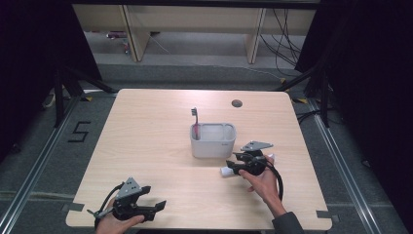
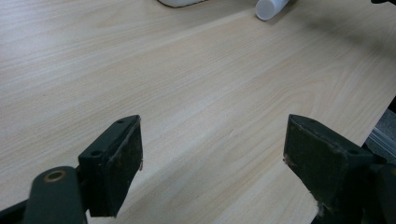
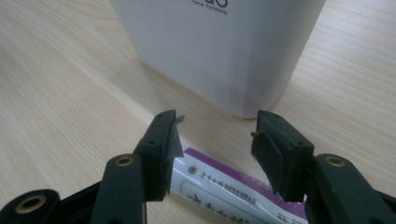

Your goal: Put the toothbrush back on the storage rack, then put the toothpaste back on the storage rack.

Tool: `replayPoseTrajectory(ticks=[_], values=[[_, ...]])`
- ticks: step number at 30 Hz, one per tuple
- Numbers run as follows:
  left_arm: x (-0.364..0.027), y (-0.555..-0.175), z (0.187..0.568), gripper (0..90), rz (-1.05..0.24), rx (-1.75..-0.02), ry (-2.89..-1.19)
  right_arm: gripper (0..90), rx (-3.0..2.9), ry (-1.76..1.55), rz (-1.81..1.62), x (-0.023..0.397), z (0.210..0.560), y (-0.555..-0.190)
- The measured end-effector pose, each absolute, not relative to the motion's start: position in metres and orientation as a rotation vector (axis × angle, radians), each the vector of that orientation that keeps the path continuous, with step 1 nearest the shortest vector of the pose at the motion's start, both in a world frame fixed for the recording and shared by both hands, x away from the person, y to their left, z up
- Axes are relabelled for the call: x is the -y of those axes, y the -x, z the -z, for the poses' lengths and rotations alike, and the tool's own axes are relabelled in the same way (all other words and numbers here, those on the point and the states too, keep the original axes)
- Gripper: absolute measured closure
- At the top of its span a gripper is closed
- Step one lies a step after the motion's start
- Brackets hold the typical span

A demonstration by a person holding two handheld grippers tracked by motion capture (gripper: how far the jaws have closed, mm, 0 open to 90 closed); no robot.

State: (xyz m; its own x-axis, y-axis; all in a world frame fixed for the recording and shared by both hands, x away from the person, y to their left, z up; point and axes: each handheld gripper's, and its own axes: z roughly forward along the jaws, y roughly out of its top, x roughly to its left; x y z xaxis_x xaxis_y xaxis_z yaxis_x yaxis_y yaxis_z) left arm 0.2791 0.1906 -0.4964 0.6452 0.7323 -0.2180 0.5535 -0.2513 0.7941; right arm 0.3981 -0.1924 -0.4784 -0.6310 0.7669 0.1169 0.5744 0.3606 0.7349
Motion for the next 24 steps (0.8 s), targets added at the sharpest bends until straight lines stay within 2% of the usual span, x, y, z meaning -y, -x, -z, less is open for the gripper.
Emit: replayPoseTrajectory(ticks=[7,20,24], values=[[-0.19,-0.279,0.496,19.4,-0.248,-0.991,-1.947,55.3,-2.392,-1.178,-1.109,0.187,0.483,-0.402],[-0.187,-0.278,0.496,19.8,-0.25,-0.98,-1.958,59.1,-2.441,-1.147,-1.053,0.17,0.488,-0.404],[-0.187,-0.279,0.496,19.8,-0.248,-0.97,-1.986,65.8,-2.446,-1.16,-1.05,0.169,0.49,-0.405]])
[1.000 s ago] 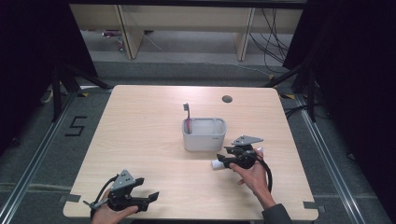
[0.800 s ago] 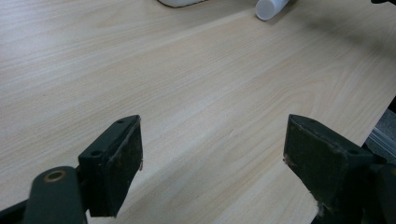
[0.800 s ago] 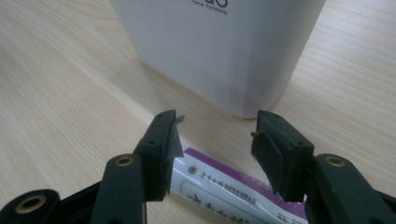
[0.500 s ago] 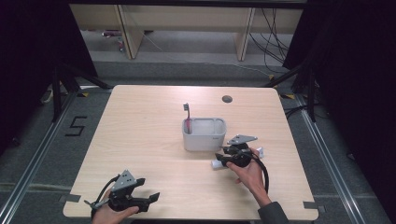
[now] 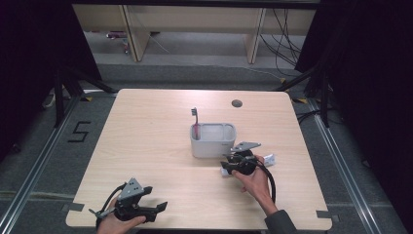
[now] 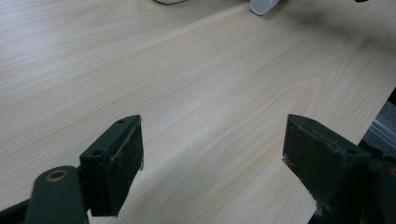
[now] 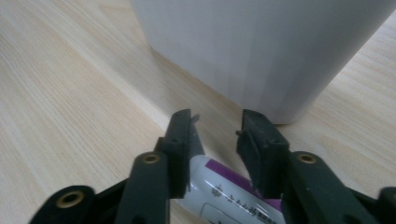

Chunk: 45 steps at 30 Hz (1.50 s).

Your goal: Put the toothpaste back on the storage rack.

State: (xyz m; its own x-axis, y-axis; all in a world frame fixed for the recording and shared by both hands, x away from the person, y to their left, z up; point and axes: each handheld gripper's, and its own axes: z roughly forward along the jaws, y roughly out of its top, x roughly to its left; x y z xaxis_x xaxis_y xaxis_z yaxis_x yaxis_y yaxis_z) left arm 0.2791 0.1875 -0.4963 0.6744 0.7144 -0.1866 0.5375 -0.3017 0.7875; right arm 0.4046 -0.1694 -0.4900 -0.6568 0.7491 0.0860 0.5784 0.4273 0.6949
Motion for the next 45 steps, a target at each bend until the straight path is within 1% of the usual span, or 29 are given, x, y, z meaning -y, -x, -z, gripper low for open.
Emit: replayPoseTrajectory(ticks=[7,10,16,17,18,20,29,45], values=[[-0.186,-0.278,0.497,19.9,-0.246,-0.977,-1.974,76.5,-2.46,-1.187,-1.044,0.17,0.493,-0.409],[-0.185,-0.277,0.497,20.0,-0.254,-0.982,-1.965,81.2,-2.466,-1.124,-1.057,0.169,0.494,-0.409],[-0.184,-0.276,0.497,20.1,-0.25,-0.971,-1.975,85.7,-2.489,-1.111,-1.065,0.171,0.492,-0.404],[-0.184,-0.276,0.497,20.1,-0.249,-0.971,-1.973,86.2,-2.514,-1.167,-1.049,0.172,0.488,-0.399],[-0.184,-0.277,0.497,20.1,-0.244,-0.968,-1.974,86.5,-2.524,-1.096,-1.049,0.173,0.489,-0.401],[-0.185,-0.277,0.497,20.1,-0.242,-0.961,-1.987,86.7,-2.538,-1.135,-1.047,0.173,0.487,-0.396],[-0.185,-0.276,0.496,20.6,-0.24,-0.952,-1.989,87.3,-2.583,-1.026,-1.037,0.178,0.486,-0.381],[-0.184,-0.275,0.497,21.2,-0.239,-0.962,-1.983,87.5,-2.646,-0.907,-0.946,0.193,0.481,-0.34]])
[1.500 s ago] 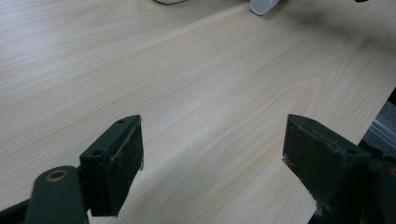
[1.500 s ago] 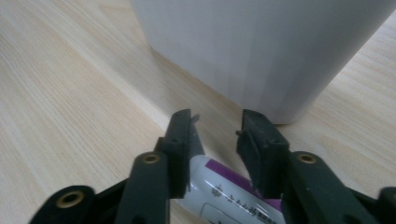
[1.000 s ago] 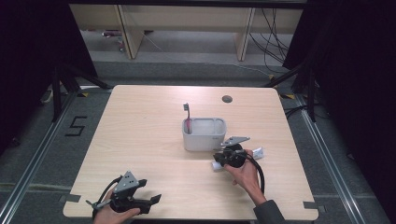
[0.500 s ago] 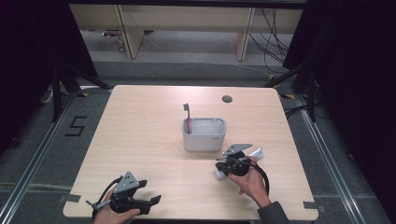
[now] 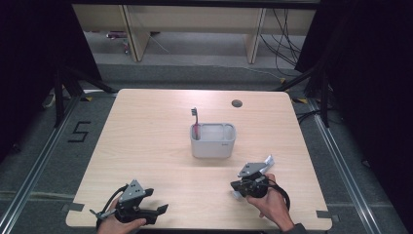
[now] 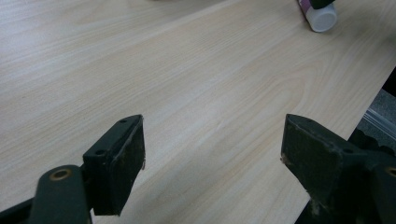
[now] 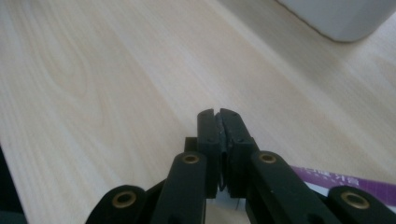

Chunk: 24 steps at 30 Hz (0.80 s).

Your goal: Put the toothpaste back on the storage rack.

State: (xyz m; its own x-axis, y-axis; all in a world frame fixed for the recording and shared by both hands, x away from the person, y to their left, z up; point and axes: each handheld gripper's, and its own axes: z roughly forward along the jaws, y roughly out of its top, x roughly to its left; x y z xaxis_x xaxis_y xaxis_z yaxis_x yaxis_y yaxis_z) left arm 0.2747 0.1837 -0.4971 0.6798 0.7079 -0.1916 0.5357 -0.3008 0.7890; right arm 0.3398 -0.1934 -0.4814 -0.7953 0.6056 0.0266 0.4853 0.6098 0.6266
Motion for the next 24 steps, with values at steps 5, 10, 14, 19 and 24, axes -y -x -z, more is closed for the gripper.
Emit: replayPoseTrajectory(ticks=[5,10,14,19,24], values=[[-0.185,-0.275,0.496,21.3,-0.244,-0.945,-2.016,87.9,-2.666,-0.921,-0.934,0.203,0.481,-0.327],[-0.184,-0.274,0.497,21.5,-0.239,-0.957,-1.985,87.8,-2.667,-0.924,-0.923,0.213,0.48,-0.317],[-0.184,-0.274,0.497,21.5,-0.235,-0.957,-1.984,87.8,-2.677,-0.901,-0.901,0.222,0.479,-0.31],[-0.183,-0.274,0.497,21.4,-0.243,-0.967,-1.987,87.8,-2.661,-0.9,-0.911,0.232,0.48,-0.304],[-0.185,-0.275,0.497,21.5,-0.248,-0.964,-1.997,87.8,-2.653,-0.938,-0.897,0.242,0.478,-0.298]])
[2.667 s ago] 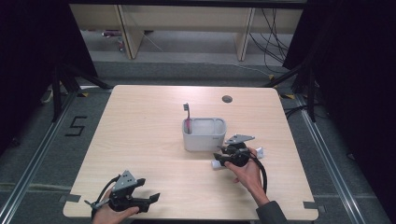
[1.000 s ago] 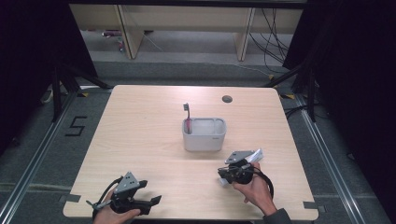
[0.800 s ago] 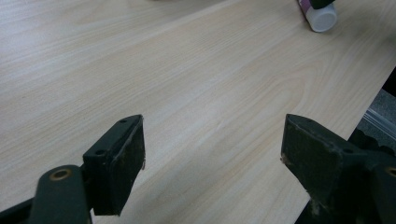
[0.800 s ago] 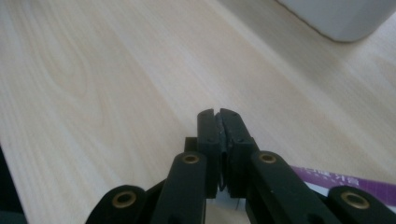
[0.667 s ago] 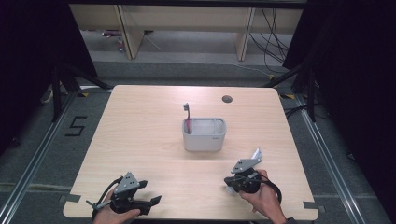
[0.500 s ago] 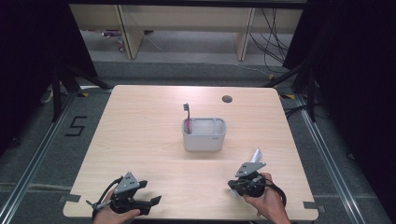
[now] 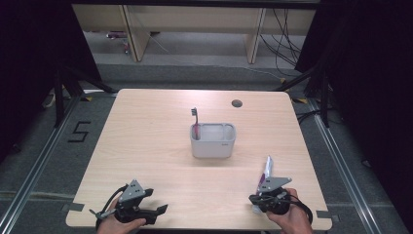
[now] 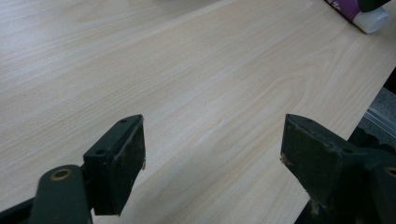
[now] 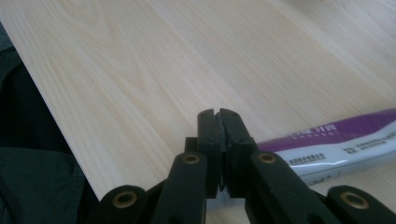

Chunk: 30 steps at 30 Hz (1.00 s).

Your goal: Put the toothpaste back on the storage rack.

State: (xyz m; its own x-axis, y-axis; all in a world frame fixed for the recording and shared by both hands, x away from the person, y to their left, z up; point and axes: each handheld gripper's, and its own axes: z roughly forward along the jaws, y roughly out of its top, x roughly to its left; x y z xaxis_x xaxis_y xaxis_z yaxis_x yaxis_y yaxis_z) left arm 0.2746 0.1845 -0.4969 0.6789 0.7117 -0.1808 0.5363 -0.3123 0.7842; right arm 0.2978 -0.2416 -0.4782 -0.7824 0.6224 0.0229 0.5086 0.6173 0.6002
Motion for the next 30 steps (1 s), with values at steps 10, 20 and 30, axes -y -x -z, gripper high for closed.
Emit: replayPoseTrajectory(ticks=[10,20,30], values=[[-0.184,-0.275,0.498,21.5,-0.236,-0.969,-1.987,87.7,-2.614,-0.996,-0.856,0.267,0.477,-0.294],[-0.184,-0.275,0.498,21.5,-0.237,-0.965,-1.994,87.3,-2.601,-1.048,-0.805,0.283,0.475,-0.293],[-0.184,-0.276,0.498,21.5,-0.235,-0.962,-2.001,86.3,-2.574,-1.066,-0.796,0.301,0.475,-0.295]])
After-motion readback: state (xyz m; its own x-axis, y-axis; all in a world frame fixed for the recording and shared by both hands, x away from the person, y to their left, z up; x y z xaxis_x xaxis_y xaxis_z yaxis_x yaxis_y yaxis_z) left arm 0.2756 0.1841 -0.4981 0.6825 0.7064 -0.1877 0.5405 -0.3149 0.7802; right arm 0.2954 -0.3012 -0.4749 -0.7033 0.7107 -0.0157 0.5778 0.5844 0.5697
